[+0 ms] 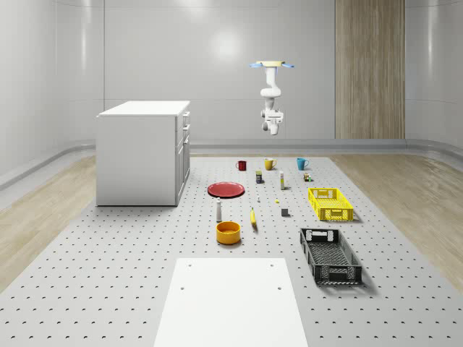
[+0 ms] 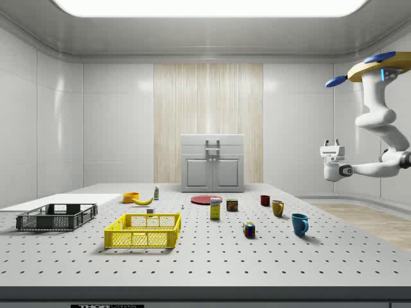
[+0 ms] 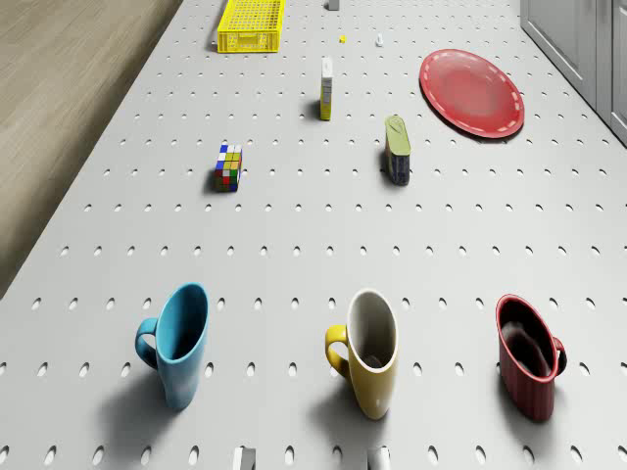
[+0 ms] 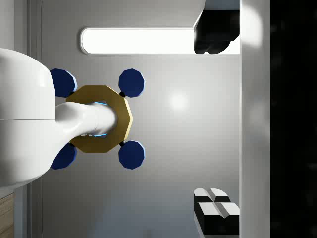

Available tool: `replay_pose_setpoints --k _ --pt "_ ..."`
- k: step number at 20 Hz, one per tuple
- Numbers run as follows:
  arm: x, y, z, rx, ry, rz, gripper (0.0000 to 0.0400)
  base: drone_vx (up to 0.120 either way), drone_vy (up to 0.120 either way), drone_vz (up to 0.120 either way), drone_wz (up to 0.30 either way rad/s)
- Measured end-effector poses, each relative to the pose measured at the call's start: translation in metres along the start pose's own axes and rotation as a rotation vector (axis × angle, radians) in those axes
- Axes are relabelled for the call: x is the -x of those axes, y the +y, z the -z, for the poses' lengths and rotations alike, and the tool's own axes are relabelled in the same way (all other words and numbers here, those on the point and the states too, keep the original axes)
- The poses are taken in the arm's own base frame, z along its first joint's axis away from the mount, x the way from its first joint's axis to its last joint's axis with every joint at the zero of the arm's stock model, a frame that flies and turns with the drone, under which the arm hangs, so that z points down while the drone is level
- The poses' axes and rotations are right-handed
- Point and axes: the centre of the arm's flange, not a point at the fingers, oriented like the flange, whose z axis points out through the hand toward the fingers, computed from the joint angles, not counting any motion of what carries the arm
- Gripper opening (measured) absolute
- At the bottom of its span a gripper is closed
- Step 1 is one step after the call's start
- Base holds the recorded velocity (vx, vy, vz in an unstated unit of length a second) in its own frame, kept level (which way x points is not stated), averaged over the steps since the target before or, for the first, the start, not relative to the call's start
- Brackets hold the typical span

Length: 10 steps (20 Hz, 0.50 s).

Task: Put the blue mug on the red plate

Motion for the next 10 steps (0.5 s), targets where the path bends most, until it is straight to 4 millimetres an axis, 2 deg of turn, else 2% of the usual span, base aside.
replay_pose_setpoints --k 10 --pt "0.001 0.001 0.066 -0.006 0.006 0.000 0.0400 0.000 0.000 0.000 0.000"
